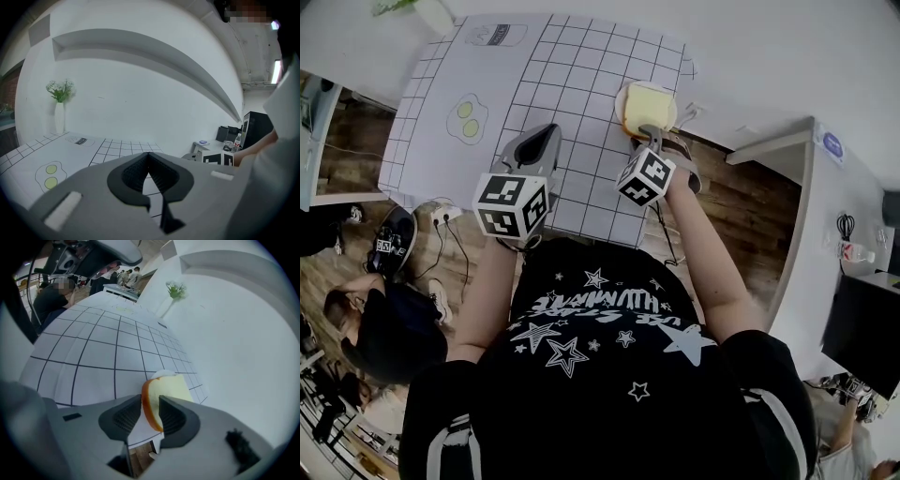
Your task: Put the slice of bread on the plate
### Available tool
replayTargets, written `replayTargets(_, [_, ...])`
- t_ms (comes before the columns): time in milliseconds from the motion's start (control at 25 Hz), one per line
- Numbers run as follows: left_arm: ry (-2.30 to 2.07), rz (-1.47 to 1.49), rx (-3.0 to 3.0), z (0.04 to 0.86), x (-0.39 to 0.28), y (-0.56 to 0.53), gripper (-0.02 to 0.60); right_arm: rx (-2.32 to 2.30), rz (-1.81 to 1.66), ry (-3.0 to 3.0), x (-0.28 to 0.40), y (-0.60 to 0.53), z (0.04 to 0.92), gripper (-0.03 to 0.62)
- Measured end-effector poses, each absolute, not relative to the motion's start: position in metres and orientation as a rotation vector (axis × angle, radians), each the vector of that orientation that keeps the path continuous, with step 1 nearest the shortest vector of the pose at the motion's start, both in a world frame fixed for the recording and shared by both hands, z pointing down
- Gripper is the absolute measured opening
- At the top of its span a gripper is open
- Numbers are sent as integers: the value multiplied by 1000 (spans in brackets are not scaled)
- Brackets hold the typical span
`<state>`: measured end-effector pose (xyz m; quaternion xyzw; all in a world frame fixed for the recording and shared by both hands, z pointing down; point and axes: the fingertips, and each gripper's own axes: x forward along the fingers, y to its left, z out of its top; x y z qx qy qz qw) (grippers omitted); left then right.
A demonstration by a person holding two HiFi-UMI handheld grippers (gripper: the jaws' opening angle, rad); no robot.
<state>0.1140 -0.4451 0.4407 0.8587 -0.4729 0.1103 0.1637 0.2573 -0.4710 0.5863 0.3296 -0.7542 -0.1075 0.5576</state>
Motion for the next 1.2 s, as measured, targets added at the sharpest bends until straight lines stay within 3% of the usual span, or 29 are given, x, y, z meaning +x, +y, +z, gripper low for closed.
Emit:
replayTargets(440, [-1335,310,2433,444,66,-436,11,892,-260,-1756,255,-463,567,144])
replayTargets(720, [-1286,294,2482,432,36,-435,11,1084,-205,-1875,214,-453,524,143])
replayTargets(1200, [-1168,278,2564,421,-28,-420,10,1377,-11,-2004,137,-439,467,36])
